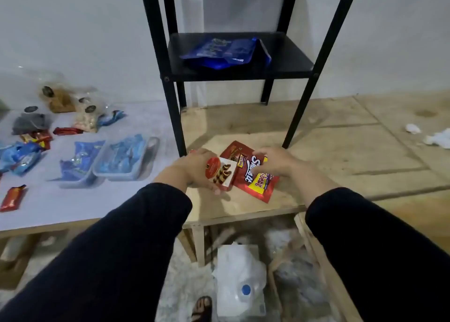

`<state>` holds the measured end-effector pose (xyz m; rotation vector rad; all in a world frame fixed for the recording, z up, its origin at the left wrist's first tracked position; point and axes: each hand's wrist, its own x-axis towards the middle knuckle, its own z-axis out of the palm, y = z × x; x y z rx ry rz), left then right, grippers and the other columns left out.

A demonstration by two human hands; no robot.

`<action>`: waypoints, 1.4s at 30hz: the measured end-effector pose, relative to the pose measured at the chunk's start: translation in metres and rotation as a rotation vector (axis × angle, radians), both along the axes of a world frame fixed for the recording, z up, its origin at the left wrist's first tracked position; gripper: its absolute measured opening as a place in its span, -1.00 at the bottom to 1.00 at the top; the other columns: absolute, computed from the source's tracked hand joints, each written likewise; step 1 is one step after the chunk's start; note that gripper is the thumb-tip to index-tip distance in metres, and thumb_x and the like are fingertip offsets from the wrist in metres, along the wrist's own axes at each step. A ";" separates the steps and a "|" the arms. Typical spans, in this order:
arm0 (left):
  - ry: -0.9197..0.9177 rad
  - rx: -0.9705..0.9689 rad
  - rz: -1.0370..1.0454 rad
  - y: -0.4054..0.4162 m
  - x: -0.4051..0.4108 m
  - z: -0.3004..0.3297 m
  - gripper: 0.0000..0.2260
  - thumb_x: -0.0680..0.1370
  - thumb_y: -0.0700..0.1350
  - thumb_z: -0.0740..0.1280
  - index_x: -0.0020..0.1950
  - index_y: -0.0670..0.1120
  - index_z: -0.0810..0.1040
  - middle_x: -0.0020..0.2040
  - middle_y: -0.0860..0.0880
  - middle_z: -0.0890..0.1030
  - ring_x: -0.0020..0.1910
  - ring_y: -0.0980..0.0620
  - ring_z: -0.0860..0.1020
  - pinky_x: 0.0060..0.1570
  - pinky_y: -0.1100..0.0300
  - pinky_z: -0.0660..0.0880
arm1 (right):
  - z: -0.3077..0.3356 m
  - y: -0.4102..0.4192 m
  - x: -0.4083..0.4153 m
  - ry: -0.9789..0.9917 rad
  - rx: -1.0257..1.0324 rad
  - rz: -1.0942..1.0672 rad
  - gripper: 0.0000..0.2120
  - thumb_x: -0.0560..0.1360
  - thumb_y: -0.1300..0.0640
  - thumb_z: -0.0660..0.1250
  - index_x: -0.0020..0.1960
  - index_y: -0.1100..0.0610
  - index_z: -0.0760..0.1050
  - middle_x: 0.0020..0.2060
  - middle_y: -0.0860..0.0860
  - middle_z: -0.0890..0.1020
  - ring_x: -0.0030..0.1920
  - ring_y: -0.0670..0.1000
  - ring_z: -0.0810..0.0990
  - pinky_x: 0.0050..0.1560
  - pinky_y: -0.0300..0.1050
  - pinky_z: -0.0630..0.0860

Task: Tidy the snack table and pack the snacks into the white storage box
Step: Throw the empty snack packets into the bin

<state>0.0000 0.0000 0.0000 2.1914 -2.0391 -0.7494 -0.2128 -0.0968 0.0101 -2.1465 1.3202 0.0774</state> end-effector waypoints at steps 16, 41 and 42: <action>-0.190 -0.174 -0.283 -0.042 0.037 -0.066 -0.17 0.28 0.28 0.42 0.47 0.13 0.20 0.33 0.02 0.38 0.34 -0.01 0.37 0.39 -0.03 0.23 | -0.075 -0.055 0.034 -0.066 0.013 -0.245 -0.58 0.30 0.16 0.53 0.10 -0.13 0.55 0.15 0.02 0.51 0.15 0.07 0.49 0.08 -0.08 0.51; -0.445 -0.530 0.898 0.276 0.082 0.014 -0.24 0.28 0.37 0.39 0.42 0.17 0.31 0.27 -0.10 0.40 0.26 -0.14 0.37 0.23 -0.08 0.33 | 0.049 0.162 0.139 -0.622 0.530 -0.004 -0.49 0.41 0.44 0.38 0.21 -0.04 0.57 0.08 0.15 0.61 -0.21 0.09 0.66 -0.27 -0.10 0.64; -0.465 -0.541 0.941 0.295 0.092 0.016 -0.25 0.28 0.37 0.38 0.42 0.16 0.32 0.26 -0.10 0.41 0.25 -0.14 0.38 0.23 -0.09 0.33 | 0.052 0.177 0.157 -0.623 0.535 0.032 -0.49 0.41 0.45 0.37 0.22 -0.03 0.56 0.08 0.15 0.61 -0.22 0.08 0.66 -0.30 -0.12 0.64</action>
